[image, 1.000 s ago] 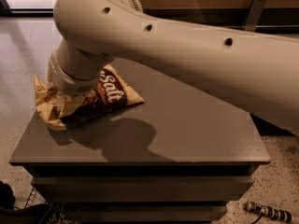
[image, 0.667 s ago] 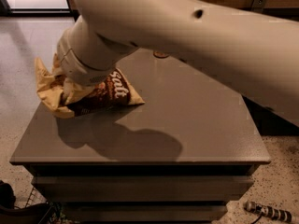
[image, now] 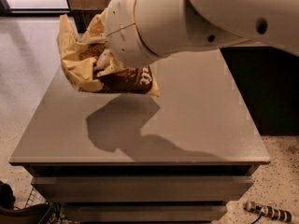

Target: Pick brown chip bag

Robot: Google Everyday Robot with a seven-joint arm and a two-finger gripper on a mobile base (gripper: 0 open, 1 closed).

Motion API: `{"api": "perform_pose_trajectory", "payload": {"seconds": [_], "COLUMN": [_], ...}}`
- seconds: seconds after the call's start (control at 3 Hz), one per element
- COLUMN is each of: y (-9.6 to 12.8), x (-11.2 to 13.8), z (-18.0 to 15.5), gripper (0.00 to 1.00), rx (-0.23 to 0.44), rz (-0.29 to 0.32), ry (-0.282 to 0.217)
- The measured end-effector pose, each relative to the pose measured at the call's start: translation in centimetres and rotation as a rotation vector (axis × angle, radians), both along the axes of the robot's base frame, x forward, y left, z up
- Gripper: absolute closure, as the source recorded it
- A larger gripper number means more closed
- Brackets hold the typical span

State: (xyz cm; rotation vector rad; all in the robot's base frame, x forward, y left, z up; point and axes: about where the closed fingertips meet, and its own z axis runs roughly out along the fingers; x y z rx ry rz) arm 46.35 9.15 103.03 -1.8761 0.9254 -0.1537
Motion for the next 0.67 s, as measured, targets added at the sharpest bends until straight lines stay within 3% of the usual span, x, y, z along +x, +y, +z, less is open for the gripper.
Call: {"api": "perform_pose_trajectory", "payload": {"seconds": [0.33,0.67], "y": [0.30,0.30], "x": [-0.71,-0.71], "z": [1.09,1.09], "gripper": [1.00,1.00], "rx": [0.004,0.004], "rz": [0.022,0.022], "ry": [-0.034,-0.034]}}
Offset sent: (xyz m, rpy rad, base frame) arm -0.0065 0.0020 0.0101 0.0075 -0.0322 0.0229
